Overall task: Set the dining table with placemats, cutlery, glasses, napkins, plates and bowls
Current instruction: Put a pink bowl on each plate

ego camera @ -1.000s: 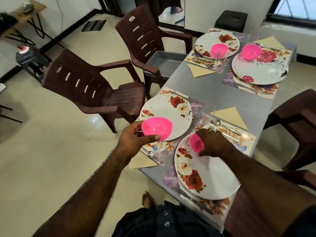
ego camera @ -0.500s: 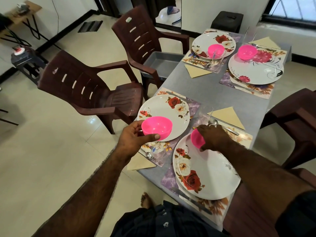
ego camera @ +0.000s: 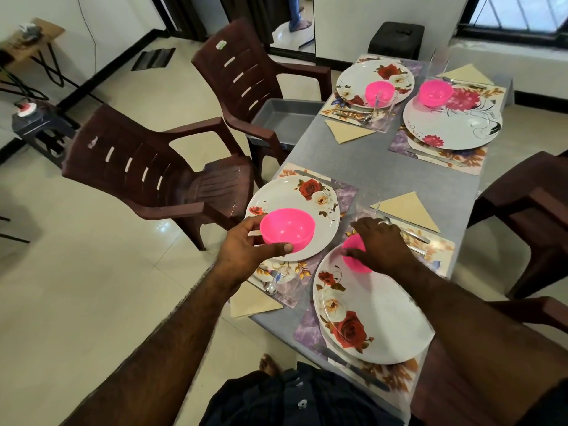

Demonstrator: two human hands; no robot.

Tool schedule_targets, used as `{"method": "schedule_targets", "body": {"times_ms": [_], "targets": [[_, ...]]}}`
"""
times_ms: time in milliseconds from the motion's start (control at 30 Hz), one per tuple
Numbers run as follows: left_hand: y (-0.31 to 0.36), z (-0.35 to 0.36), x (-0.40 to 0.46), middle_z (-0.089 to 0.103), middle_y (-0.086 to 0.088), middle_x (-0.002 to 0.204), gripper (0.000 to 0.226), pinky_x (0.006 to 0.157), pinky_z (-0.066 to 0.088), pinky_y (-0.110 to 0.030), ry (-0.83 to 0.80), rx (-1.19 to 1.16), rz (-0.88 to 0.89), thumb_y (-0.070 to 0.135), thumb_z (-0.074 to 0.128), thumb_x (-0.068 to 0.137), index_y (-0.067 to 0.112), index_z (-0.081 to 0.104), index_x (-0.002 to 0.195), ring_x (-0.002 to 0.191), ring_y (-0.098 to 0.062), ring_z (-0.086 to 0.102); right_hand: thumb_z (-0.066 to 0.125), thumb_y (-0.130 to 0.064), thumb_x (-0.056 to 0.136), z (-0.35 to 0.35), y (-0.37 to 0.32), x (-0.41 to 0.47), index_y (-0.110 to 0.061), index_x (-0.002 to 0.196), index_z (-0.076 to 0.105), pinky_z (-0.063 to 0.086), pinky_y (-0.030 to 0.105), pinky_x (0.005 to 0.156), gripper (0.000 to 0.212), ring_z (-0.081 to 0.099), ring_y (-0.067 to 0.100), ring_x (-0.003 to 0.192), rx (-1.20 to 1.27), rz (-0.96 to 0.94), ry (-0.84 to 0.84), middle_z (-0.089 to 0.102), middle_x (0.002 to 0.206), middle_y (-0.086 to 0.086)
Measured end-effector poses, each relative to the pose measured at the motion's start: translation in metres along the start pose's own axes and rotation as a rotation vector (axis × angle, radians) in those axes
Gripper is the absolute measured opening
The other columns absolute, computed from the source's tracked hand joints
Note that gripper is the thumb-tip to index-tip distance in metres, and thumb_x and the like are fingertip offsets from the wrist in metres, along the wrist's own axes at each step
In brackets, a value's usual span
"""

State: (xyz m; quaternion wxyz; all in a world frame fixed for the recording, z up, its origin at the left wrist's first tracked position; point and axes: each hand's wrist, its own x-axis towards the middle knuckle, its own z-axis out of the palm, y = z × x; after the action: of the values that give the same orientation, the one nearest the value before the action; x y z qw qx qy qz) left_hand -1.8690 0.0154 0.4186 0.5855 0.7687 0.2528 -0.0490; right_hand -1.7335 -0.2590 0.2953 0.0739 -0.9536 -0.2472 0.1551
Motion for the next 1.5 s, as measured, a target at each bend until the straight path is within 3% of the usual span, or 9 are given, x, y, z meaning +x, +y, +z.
{"method": "schedule_targets", "body": {"times_ms": [100, 200, 333, 600, 733, 933, 1133, 1267, 1500], "targets": [[-0.001, -0.002, 0.008, 0.063, 0.011, 0.130, 0.103, 0.094, 0.062, -0.046, -0.022, 0.057, -0.009, 0.045, 0.099, 0.047, 0.027, 0.059, 0.141, 0.117, -0.020, 0.066, 0.039, -0.083, 0.091, -0.029, -0.036, 0.002, -0.026, 0.131, 0.065, 0.052, 0.047, 0.100, 0.075, 0.064, 0.024, 0.118, 0.472, 0.055, 0.186, 0.068, 0.132, 0.002], [-0.003, -0.005, 0.019, 0.061, 0.010, 0.133, 0.104, 0.097, 0.061, -0.047, -0.059, 0.099, 0.017, 0.039, 0.099, 0.049, 0.027, 0.058, 0.143, 0.120, -0.021, 0.063, 0.048, -0.068, 0.099, -0.061, -0.076, 0.009, -0.023, 0.105, 0.075, 0.051, 0.030, 0.075, 0.052, 0.067, 0.009, 0.088, 0.764, 0.013, 0.142, 0.074, 0.096, -0.009], [-0.009, -0.013, 0.044, 0.060, 0.006, 0.141, 0.103, 0.095, 0.062, -0.048, -0.114, 0.108, 0.055, 0.030, 0.102, 0.051, 0.028, 0.057, 0.143, 0.124, -0.023, 0.063, 0.067, -0.040, 0.098, -0.063, -0.105, 0.031, -0.018, 0.105, 0.077, 0.046, 0.028, 0.072, 0.026, 0.064, 0.014, 0.086, 0.607, 0.041, 0.131, 0.073, 0.100, -0.003], [-0.061, -0.053, 0.127, 0.057, 0.007, 0.141, 0.094, 0.075, 0.062, -0.030, -0.259, 0.143, 0.100, 0.028, 0.098, 0.072, 0.027, 0.048, 0.151, 0.121, -0.019, 0.062, 0.062, -0.024, 0.085, -0.022, -0.126, 0.067, -0.016, 0.087, 0.072, 0.050, 0.028, 0.066, 0.013, 0.073, 0.028, 0.082, 0.240, 0.402, 0.069, 0.072, 0.084, 0.005], [-0.098, -0.086, 0.163, 0.063, -0.002, 0.134, 0.072, 0.090, 0.063, -0.043, -0.236, 0.074, 0.035, 0.029, 0.097, 0.073, 0.023, 0.060, 0.134, 0.105, -0.025, 0.073, 0.061, -0.023, 0.080, 0.003, -0.141, 0.074, -0.018, 0.096, 0.070, 0.060, 0.035, 0.077, 0.019, 0.074, 0.028, 0.090, 0.049, 0.563, -0.060, 0.074, 0.097, 0.004], [-0.116, -0.113, 0.190, 0.066, -0.006, 0.129, 0.060, 0.079, 0.058, -0.021, -0.293, 0.070, 0.022, 0.020, 0.092, 0.080, 0.014, 0.065, 0.133, 0.097, -0.019, 0.070, 0.061, -0.029, 0.081, 0.012, -0.168, 0.082, -0.018, 0.113, 0.065, 0.056, 0.041, 0.088, 0.034, 0.070, 0.033, 0.100, -0.055, 0.675, -0.071, 0.069, 0.108, 0.007], [-0.119, -0.119, 0.205, 0.067, 0.002, 0.122, 0.047, 0.096, 0.060, -0.044, -0.346, 0.094, 0.039, 0.035, 0.093, 0.077, 0.033, 0.064, 0.113, 0.109, -0.023, 0.071, 0.076, -0.066, 0.068, 0.017, -0.190, 0.097, -0.028, 0.162, 0.015, 0.042, 0.060, 0.110, 0.118, 0.039, 0.043, 0.144, -0.046, 0.421, -0.271, 0.016, 0.169, 0.012], [-0.115, -0.124, 0.213, 0.067, 0.001, 0.125, 0.051, 0.099, 0.059, -0.043, -0.386, 0.115, 0.054, 0.033, 0.092, 0.080, 0.023, 0.067, 0.123, 0.112, -0.020, 0.067, 0.072, -0.043, 0.079, 0.017, -0.199, 0.099, -0.021, 0.160, 0.020, 0.051, 0.057, 0.102, 0.099, 0.053, 0.041, 0.130, -0.176, 0.359, -0.296, 0.037, 0.155, 0.017], [-0.123, -0.137, 0.224, 0.069, 0.010, 0.122, 0.050, 0.087, 0.064, -0.035, -0.400, 0.123, 0.044, 0.043, 0.087, 0.083, 0.027, 0.066, 0.126, 0.108, -0.014, 0.069, 0.079, -0.046, 0.075, 0.020, -0.199, 0.101, -0.022, 0.152, 0.033, 0.052, 0.051, 0.099, 0.092, 0.058, 0.035, 0.122, -0.220, 0.334, -0.301, 0.050, 0.140, 0.009]]}}
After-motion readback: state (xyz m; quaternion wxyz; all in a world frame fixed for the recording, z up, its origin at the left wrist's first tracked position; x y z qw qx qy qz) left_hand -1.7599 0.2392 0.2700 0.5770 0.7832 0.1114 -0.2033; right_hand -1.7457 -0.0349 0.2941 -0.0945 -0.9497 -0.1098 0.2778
